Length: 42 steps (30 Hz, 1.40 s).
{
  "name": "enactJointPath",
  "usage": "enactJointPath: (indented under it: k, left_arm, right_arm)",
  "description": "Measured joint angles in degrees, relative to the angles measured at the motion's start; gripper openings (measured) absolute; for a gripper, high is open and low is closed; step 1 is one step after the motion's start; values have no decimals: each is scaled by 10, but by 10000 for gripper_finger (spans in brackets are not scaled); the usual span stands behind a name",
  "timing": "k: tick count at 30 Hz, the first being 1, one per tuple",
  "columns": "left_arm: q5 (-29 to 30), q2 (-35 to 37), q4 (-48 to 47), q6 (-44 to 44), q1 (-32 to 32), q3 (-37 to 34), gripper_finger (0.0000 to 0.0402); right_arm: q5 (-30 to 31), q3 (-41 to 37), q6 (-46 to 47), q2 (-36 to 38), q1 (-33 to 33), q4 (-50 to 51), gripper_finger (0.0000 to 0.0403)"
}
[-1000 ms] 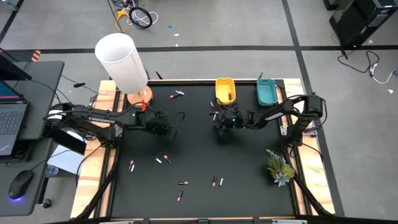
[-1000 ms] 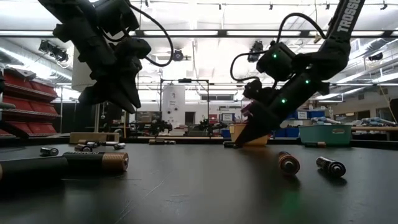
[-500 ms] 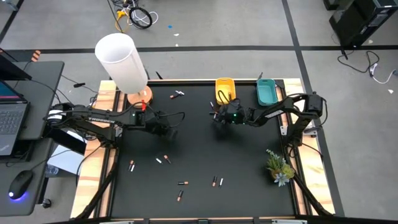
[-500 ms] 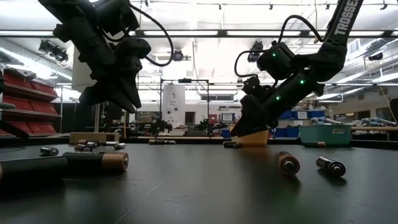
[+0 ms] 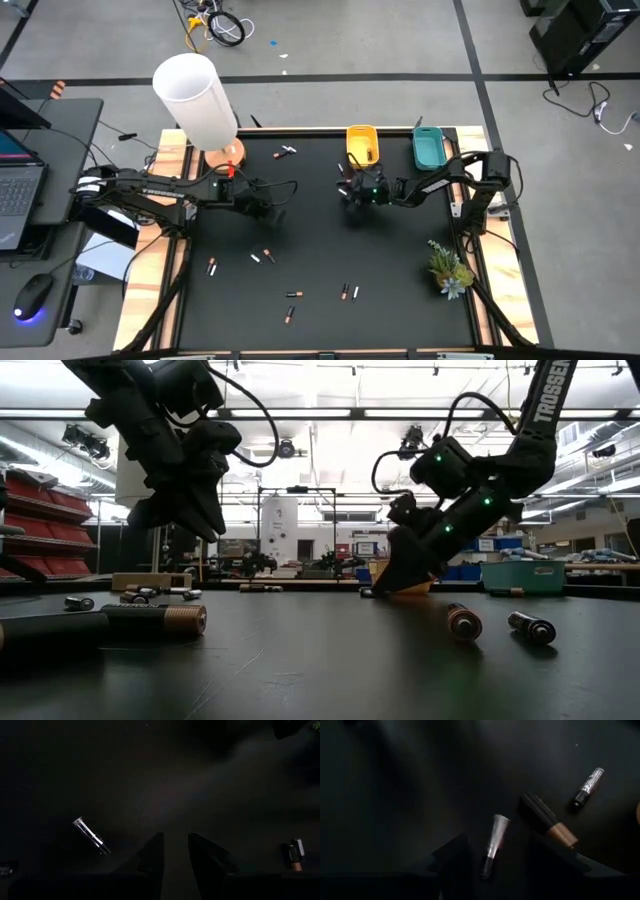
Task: Sort batteries
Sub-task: Put the silver battery into the blue bin
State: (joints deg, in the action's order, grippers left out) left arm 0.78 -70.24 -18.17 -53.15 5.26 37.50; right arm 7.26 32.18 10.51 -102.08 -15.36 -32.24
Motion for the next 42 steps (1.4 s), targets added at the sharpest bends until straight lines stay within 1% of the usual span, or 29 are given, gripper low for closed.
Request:
enactJointPath:
  k: [5, 10, 13, 15, 17, 22, 23, 28, 31, 42]
  left_arm:
    - [0, 0, -1, 0, 0, 0, 101]
    - [-2, 0, -1, 3, 0, 0, 101]
    - [-6, 0, -1, 3, 0, 0, 101]
    - [-10, 0, -1, 3, 0, 0, 101]
    - [-11, 0, -1, 3, 0, 0, 101]
    - [-11, 0, -1, 4, 0, 0, 101]
    - [-11, 0, -1, 5, 0, 0, 101]
    - [-14, 0, -2, 6, 0, 0, 101]
    - [-15, 0, -2, 6, 0, 0, 101]
    - [-15, 0, 1, 34, 0, 0, 101]
  right_arm:
    - [2, 1, -9, 1, 3, 22, 204]
    - [-3, 1, -43, 1, 10, 25, 192]
    - [-7, 1, -45, 2, 12, 32, 176]
    - [-7, 3, -46, 3, 14, 49, 157]
    - [-9, 4, -49, 4, 14, 71, 128]
    - [-9, 5, -78, 6, 15, 105, 30]
    - [-9, 5, -80, 7, 15, 105, 21]
    - [-13, 5, -73, 7, 15, 105, 20]
    - [-24, 2, -71, 22, 17, 112, 20]
    - [-63, 35, -77, 125, 19, 258, 20]
